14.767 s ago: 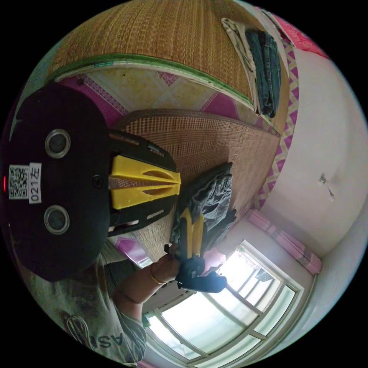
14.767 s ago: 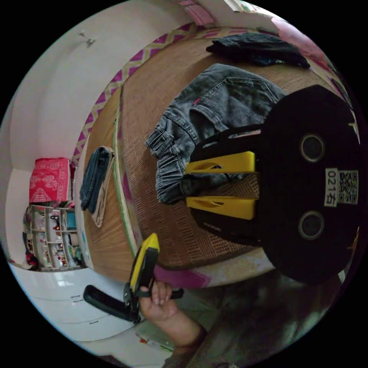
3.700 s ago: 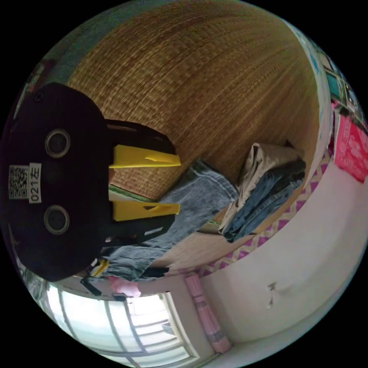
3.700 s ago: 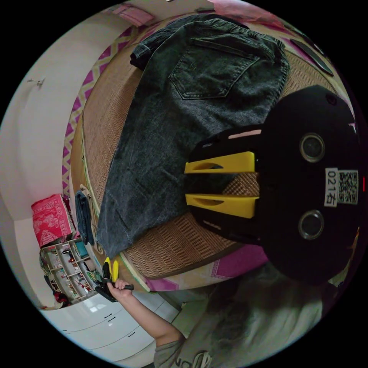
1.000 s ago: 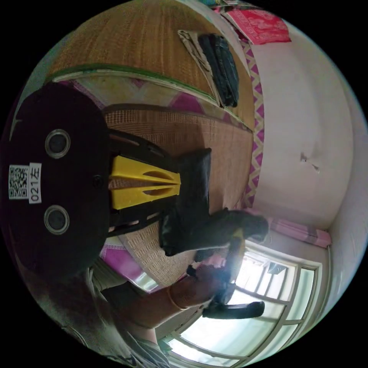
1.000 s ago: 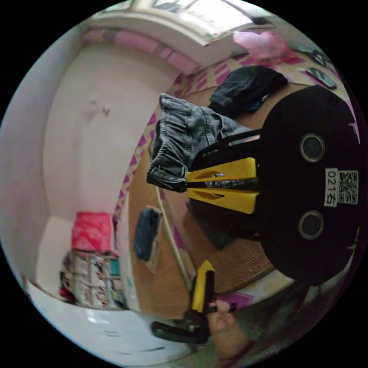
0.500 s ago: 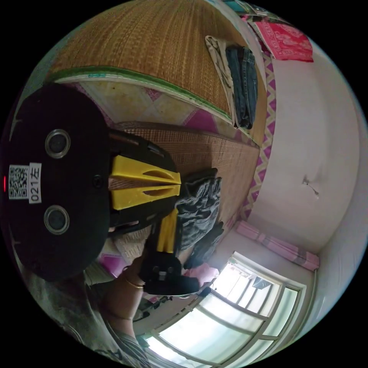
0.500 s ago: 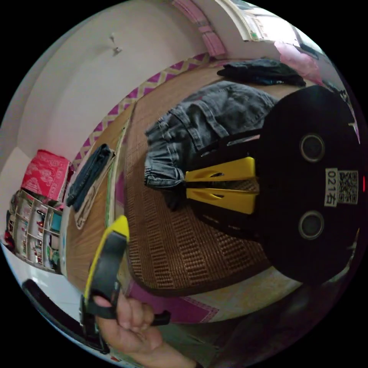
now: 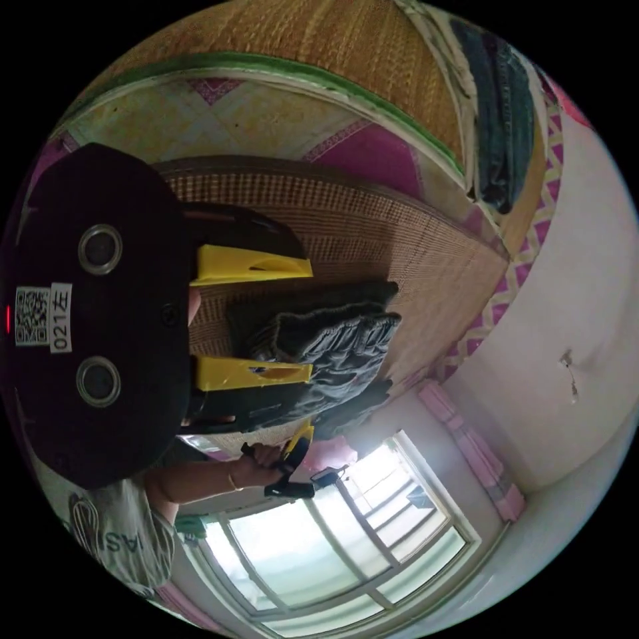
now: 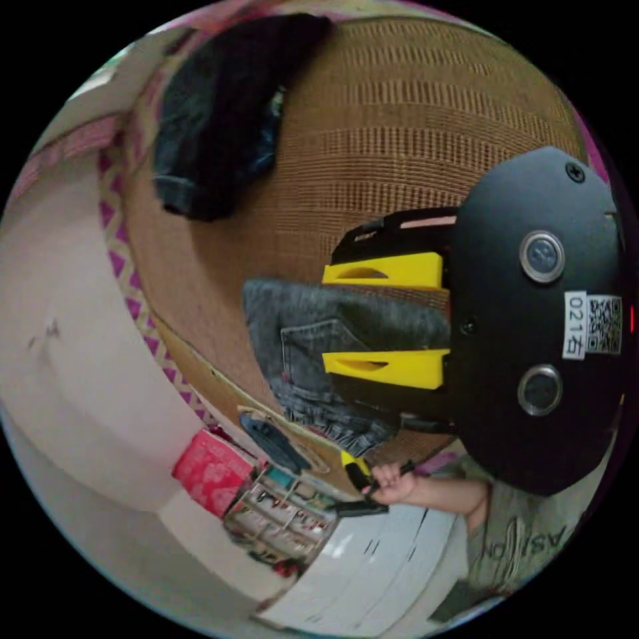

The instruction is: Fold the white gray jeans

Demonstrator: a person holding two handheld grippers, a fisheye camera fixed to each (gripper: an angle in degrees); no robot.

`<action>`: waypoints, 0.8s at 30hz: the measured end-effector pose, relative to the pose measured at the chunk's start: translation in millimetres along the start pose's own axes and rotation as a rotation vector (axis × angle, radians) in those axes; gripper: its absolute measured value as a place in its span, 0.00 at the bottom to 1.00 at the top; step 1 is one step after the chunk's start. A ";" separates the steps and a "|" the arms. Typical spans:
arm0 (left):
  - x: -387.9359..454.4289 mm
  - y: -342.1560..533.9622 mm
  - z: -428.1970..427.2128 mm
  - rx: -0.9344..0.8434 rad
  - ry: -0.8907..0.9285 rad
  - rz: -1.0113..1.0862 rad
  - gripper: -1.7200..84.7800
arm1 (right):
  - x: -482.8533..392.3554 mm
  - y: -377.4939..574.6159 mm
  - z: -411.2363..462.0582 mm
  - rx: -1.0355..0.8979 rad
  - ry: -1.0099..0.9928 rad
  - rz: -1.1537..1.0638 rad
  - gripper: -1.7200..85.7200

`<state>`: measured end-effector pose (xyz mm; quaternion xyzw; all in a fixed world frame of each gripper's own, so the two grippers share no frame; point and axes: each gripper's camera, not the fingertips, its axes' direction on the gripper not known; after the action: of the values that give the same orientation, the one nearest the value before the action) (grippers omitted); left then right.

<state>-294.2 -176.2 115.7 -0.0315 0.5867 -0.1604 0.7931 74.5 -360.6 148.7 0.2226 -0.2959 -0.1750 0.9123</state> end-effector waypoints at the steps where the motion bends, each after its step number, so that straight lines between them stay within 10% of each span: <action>1: -6.7 -10.8 2.5 -0.037 0.032 -0.026 0.22 | 36.6 -6.2 16.0 -0.033 -0.097 0.061 0.18; 13: -27.7 -81.1 -18.3 -0.135 0.161 -0.103 0.08 | 117.4 -33.7 112.3 -0.171 -0.316 0.097 0.09; 24: -31.8 -158.2 -240.2 0.207 0.079 0.041 0.07 | -139.9 -172.4 157.6 -0.184 -0.352 -0.348 0.09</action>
<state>-562.9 -283.5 108.3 0.0690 0.5981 -0.2050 0.7717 -162.0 -490.0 110.6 0.1524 -0.3903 -0.3914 0.8193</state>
